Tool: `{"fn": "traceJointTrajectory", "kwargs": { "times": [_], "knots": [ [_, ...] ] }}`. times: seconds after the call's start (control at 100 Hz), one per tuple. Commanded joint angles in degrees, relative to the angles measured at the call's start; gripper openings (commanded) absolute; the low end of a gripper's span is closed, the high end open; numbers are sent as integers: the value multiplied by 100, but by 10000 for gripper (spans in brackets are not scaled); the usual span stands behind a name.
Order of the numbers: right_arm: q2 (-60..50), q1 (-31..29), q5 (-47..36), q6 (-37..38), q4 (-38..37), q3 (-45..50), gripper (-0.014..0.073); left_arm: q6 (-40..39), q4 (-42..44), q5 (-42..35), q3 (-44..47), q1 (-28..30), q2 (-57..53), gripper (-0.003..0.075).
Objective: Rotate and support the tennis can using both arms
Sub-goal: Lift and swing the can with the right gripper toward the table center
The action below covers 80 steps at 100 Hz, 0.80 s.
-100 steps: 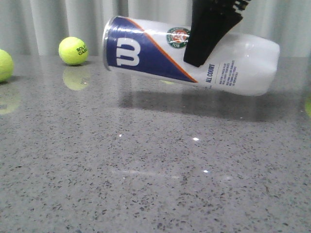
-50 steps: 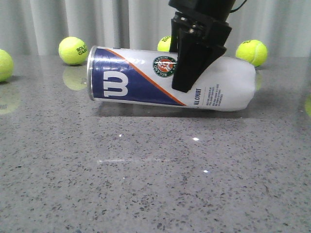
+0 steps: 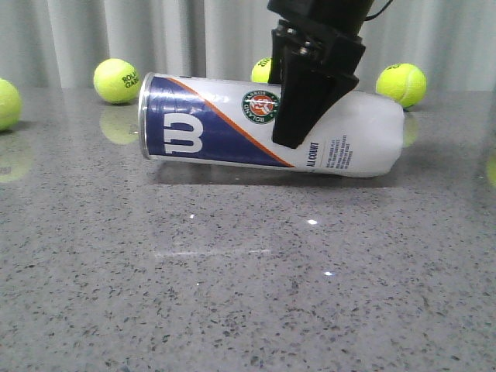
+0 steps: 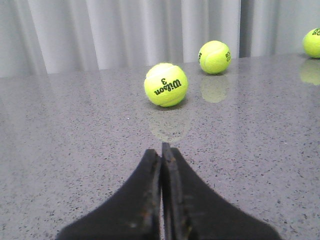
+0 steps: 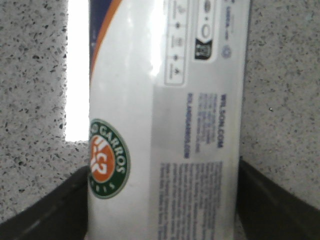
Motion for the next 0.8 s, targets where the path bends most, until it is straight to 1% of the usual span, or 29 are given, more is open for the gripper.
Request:
{"fn": "traceJointTrajectory", "kwargs": {
  "times": [0.0, 0.07, 0.16, 0.5, 0.79],
  "knots": [
    [-259, 8, -142, -63, 102, -177, 672, -39, -20, -449, 282, 3, -226, -21],
    [-259, 8, -142, -68, 102, -177, 647, -39, -20, -449, 282, 3, -226, -21],
    [-259, 8, -142, -68, 102, -177, 637, -39, -20, -449, 282, 3, -226, -21],
    [-279, 8, -154, -68, 102, -177, 637, -39, -20, -449, 282, 3, -226, -21],
    [-601, 8, -144, -33, 102, -182, 637, -39, -20, -449, 282, 3, -226, -21]
  ]
}}
